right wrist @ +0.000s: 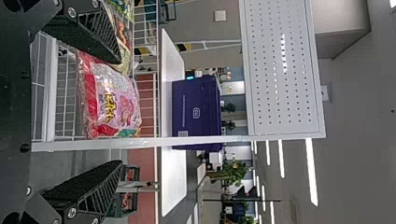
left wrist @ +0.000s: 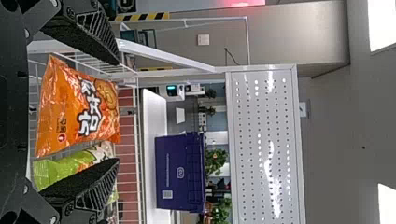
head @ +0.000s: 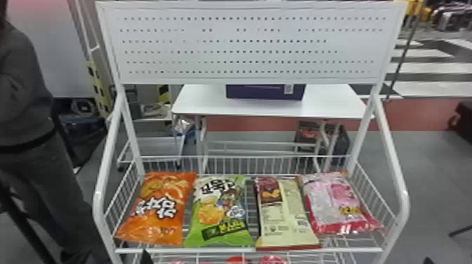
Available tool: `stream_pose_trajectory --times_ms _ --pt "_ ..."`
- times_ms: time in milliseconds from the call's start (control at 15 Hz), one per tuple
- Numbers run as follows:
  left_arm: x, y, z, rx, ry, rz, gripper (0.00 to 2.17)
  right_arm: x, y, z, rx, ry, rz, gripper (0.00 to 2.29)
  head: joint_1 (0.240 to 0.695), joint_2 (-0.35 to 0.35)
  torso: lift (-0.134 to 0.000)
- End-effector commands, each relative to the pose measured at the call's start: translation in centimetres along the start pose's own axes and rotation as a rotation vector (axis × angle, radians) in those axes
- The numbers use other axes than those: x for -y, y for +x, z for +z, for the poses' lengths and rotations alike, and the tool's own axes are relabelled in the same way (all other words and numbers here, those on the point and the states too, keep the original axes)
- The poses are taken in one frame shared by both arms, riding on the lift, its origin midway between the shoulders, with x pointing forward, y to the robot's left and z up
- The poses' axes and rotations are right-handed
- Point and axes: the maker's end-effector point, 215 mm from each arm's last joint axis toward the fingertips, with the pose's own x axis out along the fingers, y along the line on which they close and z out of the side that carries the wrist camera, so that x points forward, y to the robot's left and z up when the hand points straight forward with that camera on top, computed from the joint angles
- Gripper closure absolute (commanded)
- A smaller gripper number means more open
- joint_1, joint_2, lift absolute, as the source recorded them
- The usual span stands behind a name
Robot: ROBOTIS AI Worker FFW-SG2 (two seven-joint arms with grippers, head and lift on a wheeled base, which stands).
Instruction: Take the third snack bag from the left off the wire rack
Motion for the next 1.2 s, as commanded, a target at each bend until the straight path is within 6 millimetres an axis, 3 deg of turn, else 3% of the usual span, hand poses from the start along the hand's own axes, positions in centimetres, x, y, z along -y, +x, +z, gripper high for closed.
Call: stream_pose_trajectory --times_ms 0,467,600,800,933,1133 --pt "0.0 0.0 0.0 0.000 0.000 0.000 0.16 0.0 0.0 0.0 0.001 0.000 0.000 0.13 0.499 0.000 0.000" --pt "-0.1 0.0 0.0 0.000 0.001 0.001 0.16 -0.1 0.1 0.0 0.001 0.002 0.004 0.14 0.499 0.000 0.000" --pt "0.3 -0.3 0.3 0.003 -0.003 -0.004 0.16 -0.9 1.0 -0.8 -0.003 0.020 0.017 0.14 0.499 0.000 0.000" --pt "1.1 -0.7 0.0 -0.004 -0.005 -0.016 0.16 -5.5 7.1 -5.0 -0.113 0.051 0.100 0.14 0.499 0.000 0.000" --pt "1.5 -0.8 -0.2 -0.009 -0.006 -0.022 0.16 -9.0 11.4 -5.7 -0.138 0.035 0.159 0.14 0.499 0.000 0.000" --pt "1.4 -0.8 -0.5 -0.011 -0.003 -0.022 0.16 -12.6 17.1 -8.2 -0.224 0.030 0.204 0.14 0.499 0.000 0.000"
